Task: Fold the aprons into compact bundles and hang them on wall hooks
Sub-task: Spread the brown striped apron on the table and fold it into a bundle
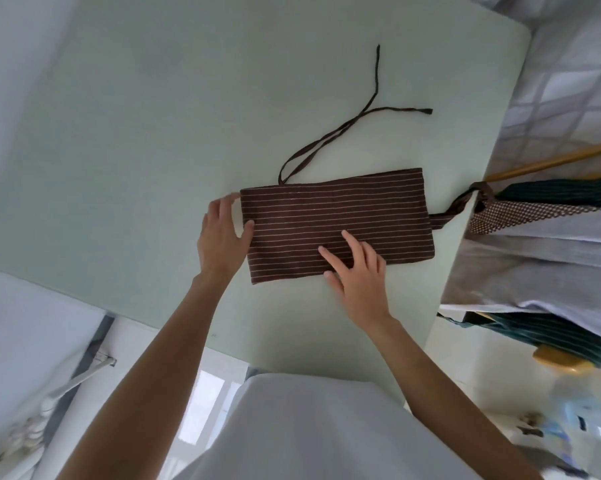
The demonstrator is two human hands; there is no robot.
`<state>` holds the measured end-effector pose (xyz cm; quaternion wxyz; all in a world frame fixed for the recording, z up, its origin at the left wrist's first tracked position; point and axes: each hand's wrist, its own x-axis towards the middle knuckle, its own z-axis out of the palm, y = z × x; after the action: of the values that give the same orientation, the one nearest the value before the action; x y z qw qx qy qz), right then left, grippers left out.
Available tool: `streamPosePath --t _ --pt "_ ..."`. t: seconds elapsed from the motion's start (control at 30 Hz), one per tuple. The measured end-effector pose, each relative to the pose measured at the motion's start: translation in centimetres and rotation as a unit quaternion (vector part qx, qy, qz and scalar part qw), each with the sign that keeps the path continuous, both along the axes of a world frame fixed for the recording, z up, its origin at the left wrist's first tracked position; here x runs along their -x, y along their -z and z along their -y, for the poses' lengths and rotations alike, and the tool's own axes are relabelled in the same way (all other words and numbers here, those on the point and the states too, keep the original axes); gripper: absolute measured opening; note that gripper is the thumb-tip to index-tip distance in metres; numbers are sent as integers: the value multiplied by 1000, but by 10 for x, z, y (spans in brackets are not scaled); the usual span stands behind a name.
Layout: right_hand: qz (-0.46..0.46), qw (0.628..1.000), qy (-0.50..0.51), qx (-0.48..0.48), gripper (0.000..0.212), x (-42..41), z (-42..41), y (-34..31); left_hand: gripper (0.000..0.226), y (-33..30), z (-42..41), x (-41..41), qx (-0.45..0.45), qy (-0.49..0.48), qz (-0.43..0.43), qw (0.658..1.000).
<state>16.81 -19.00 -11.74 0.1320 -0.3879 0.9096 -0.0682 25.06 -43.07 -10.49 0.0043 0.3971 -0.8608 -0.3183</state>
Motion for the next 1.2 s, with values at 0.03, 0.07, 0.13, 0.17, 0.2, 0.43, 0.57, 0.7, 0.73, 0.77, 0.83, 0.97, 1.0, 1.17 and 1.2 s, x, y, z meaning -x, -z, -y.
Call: streamPosePath --t 0.03,0.07,0.13,0.17,0.2,0.43,0.57,0.7,0.73,0.77,0.83,0.97,1.0,1.17,1.2 --pt "-2 1000 3 -10 41 0 -4 4 42 0 8 5 23 47 -20 998" --pt "0 1000 -2 -16 43 1 -7 7 40 1 16 11 32 98 -30 994" --pt "5 999 -23 -24 52 11 -15 14 36 3 29 21 27 187 -16 982" --pt "0 999 -29 -28 58 18 -19 15 34 4 33 22 22 213 -9 977" --pt "-7 999 -29 -30 62 27 -21 15 31 4 36 21 16 225 -9 974" --pt "-76 989 123 30 47 73 -33 -10 39 -10 -22 -25 -100 335 -8 937" --pt "-16 998 -3 63 41 68 -49 -5 45 2 -42 -39 82 460 -38 883" --pt "21 998 -29 58 44 61 -68 -3 25 8 -42 -30 164 466 -102 864" --pt "32 997 -36 59 46 59 -70 -4 18 8 -41 -27 172 461 -121 862" --pt "46 996 -40 64 48 57 -72 -5 12 5 -41 -25 173 450 -142 864" --pt "79 993 -44 77 50 56 -77 -5 7 -9 -45 -20 161 413 -187 877" --pt "121 986 23 113 44 56 -73 -4 12 -50 -51 4 158 326 -253 897" --pt "115 981 54 147 37 57 -70 -5 11 -59 -54 15 156 312 -267 898" --pt "185 932 216 224 36 66 -60 -18 17 -77 -54 84 78 244 -248 934" --pt "185 930 230 218 35 69 -60 -18 18 -75 -52 98 53 235 -227 944"
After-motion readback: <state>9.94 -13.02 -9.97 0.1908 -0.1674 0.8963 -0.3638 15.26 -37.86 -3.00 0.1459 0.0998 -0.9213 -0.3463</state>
